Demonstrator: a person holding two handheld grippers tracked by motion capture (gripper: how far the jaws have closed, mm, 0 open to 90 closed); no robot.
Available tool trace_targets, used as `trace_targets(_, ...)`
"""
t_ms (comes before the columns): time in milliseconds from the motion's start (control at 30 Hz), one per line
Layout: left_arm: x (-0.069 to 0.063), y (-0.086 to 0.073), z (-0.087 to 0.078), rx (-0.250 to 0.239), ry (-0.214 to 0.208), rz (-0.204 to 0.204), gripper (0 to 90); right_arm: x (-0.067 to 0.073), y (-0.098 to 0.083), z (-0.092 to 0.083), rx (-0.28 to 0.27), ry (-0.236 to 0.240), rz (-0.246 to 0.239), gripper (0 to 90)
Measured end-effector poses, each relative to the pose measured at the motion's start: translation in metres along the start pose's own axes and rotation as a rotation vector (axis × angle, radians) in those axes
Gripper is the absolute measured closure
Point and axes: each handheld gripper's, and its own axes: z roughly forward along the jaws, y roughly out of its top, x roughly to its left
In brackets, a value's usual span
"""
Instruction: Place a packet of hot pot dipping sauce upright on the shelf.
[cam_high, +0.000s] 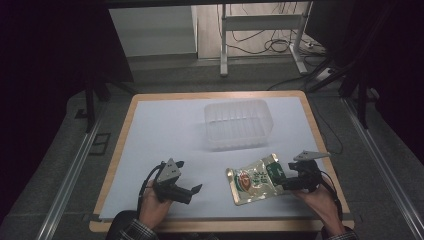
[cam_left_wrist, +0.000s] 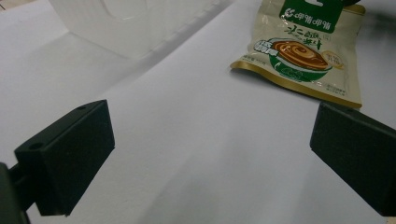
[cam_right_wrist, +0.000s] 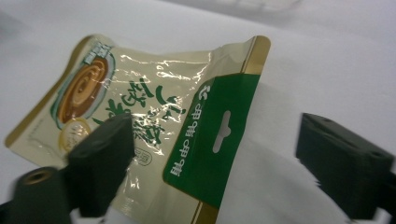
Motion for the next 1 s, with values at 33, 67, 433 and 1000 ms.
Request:
trace_targets(33, 0.0, 0.0, 0.0, 0.001, 0.0, 0.0, 0.0, 0.0, 0.001, 0.003, 0.016, -0.016, -0.003, 18.7)
trace_targets(67, 0.0, 0.0, 0.001, 0.003, 0.0, -0.001, 0.0, 0.001, 0.002, 0.009, 0.049, -0.017, -0.011, 25.8)
trace_targets(433, -0.001, 0.0, 0.003, 0.018, 0.0, 0.004, 0.0, 0.013, 0.012, 0.02, 0.107, -0.035, -0.071, 57.1)
trace_targets(1000, -0.001, 0.0, 0.003, 0.024, -0.004, 0.008, 0.0, 0.019, 0.016, 0.028, 0.143, -0.011, -0.017, 87.2)
